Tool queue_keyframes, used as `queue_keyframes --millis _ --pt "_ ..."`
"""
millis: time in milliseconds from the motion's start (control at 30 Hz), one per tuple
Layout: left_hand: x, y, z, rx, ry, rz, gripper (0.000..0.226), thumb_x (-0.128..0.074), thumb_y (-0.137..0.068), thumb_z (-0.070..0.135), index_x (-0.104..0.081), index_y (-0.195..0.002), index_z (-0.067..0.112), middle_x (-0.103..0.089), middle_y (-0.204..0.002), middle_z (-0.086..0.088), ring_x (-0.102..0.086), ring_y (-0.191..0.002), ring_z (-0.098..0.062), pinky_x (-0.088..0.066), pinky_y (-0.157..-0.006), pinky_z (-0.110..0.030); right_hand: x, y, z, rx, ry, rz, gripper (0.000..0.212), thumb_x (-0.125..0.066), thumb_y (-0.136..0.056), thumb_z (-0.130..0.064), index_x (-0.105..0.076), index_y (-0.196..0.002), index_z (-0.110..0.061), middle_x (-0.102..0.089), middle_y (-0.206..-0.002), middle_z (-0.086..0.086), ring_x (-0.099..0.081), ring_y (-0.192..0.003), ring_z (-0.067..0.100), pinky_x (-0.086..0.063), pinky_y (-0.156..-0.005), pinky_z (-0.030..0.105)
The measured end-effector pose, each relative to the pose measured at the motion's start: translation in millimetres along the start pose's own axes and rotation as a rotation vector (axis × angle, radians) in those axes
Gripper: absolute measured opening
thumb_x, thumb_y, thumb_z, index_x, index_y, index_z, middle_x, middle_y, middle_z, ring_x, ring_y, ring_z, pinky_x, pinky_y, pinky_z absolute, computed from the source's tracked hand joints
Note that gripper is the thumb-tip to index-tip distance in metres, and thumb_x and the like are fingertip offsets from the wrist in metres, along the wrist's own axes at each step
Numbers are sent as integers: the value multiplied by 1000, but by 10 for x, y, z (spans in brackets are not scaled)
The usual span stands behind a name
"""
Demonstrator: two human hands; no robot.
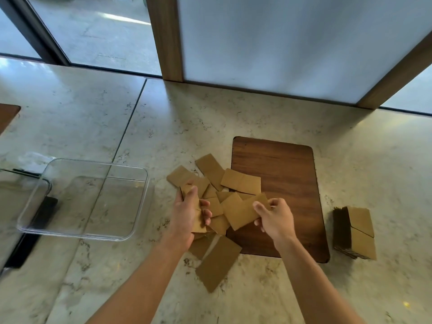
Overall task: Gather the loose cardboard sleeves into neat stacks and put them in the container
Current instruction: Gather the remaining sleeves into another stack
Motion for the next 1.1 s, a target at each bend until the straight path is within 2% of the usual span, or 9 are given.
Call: queue_keyframes --millis 200,300,400,467,533,633,767,900,1100 --pt "-240 184 -98 -98 -426 -137 45 -72 -87 55 -65 -94 10 -61 -61 6 -51 -50 -10 -44 -47 -20 -106 190 -3 -274 -823 -118 57 -69 -92 8 -49 -130 -29 -68 -115 25 -80 -76 29 -65 -61 35" --pt "-358 192 -157 -83 -440 -146 28 -76 -88 42 -71 -101 18 -77 -83 4 -73 -77 -14 -57 -67 -22 -493 453 -58 -153 -376 -354 24 -65 -101 -24 -66 -125 -23 -78 -95 10 -72 -60 11 -56 -52 26" --pt "-282 91 -108 18 -231 5 23 -57 -100 6 -72 -117 10 -80 -107 -10 -74 -104 -29 -60 -91 -47 -592 448 -127 283 246 -193 34 -52 -105 -47 -78 -102 -26 -73 -76 -7 -65 -58 2 -49 -55 21" --pt "-195 48 -18 38 -50 8 27 -54 -99 0 -79 -105 4 -81 -98 -16 -77 -96 -30 -61 -86 -45 -448 341 -204 408 375 23 34 -52 -103 -46 -77 -107 -23 -67 -94 -5 -65 -87 8 -52 -74 25" --pt "-125 25 63 53 53 -55 18 -63 -94 13 -79 -91 5 -74 -79 -15 -72 -72 -30 -61 -66 -42 -423 187 -190 415 564 -102 52 -65 -94 -43 -53 -144 -33 -47 -127 0 -44 -124 18 -44 -108 36" --pt "-71 -2 112 90 158 -148 31 -73 -89 38 -68 -115 22 -61 -74 -7 -52 -55 -19 -46 -46 -30 -471 49 -185 558 935 -327 87 -76 -80 -56 -32 -155 -48 -31 -132 0 -29 -125 23 -31 -115 44" --pt "-99 -45 172 124 230 -222 37 -71 -87 42 -70 -120 26 -63 -81 -12 -53 -59 -22 -42 -46 -28 -301 -102 -262 669 980 -214 49 -82 -76 -56 -66 -119 -41 -37 -122 -9 -34 -116 19 -35 -103 40" --pt "-220 -131 98 106 63 -121 29 -72 -92 26 -63 -118 17 -65 -84 -13 -59 -57 -21 -45 -43 -30 134 -324 -237 517 682 -116 12 -82 -86 -38 -77 -92 -29 -69 -95 -16 -65 -96 10 -48 -78 27" --pt "-490 -231 10 -41 -270 -92 26 -71 -96 22 -65 -121 31 -67 -90 -14 -65 -61 -21 -49 -47 -32 506 -481 -167 429 645 -123 13 -79 -91 -33 -71 -81 -32 -63 -95 -12 -60 -89 8 -46 -73 26"
Point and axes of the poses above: each hand's wrist, its own y-axis away from the middle knuckle, its own x-axis out of the back of the hand, z = x × y, the point moved 4 cm from there along -y, towards the middle knuckle
